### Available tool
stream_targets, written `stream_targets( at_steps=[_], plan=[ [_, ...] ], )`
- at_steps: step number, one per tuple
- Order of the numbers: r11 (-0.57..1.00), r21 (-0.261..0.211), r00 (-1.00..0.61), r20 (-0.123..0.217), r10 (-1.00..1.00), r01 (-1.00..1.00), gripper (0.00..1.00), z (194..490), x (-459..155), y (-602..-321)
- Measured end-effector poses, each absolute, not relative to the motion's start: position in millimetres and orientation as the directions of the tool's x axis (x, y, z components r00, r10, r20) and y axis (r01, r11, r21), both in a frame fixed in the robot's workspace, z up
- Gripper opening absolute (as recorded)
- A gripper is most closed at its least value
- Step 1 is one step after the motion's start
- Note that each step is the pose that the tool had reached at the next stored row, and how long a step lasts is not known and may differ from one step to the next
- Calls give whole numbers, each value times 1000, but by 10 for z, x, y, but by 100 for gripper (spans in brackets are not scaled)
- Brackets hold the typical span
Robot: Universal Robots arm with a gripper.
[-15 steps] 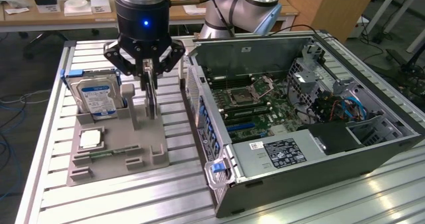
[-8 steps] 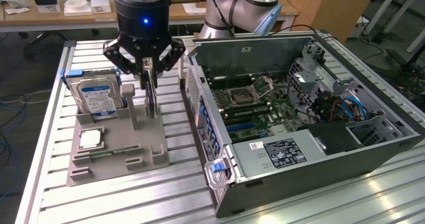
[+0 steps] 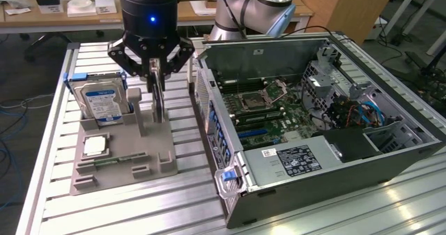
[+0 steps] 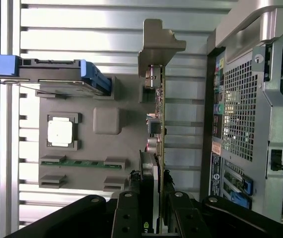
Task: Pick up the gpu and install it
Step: 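Pick up the gpu and move the gpu toward the slot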
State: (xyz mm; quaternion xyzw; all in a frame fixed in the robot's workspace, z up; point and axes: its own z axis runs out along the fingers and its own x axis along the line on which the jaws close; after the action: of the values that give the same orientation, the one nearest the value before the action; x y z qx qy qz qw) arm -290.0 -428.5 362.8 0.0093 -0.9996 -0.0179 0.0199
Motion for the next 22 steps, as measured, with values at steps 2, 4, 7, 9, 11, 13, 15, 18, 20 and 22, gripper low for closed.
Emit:
stream_targets(
  at_steps=[2, 4, 7, 9, 11, 13, 15, 18, 20, 22],
  plan=[
    [999, 36, -999, 39, -19, -18, 27, 3646, -2900, -4285],
    [999, 36, -999, 39, -19, -18, 27, 3670, -2900, -4285],
    [999, 36, -999, 39, -19, -18, 27, 3703, -2900, -4285],
    [999, 36, -999, 39, -19, -18, 27, 3725, -2900, -4285],
    [999, 36, -999, 39, -19, -18, 27, 3746, -2900, -4285],
    [999, 36, -999, 39, -19, -18, 27, 3764, -2900, -4285],
    [999, 36, -999, 39, -19, -18, 27, 3782, -2900, -4285],
    [999, 36, -999, 39, -19, -18, 27, 3806, -2900, -4285],
    [999, 36, -999, 39, -19, -18, 27, 3821, -2900, -4285],
    [999, 36, -999, 39, -19, -18, 27, 3837, -2900, -4285]
  ],
)
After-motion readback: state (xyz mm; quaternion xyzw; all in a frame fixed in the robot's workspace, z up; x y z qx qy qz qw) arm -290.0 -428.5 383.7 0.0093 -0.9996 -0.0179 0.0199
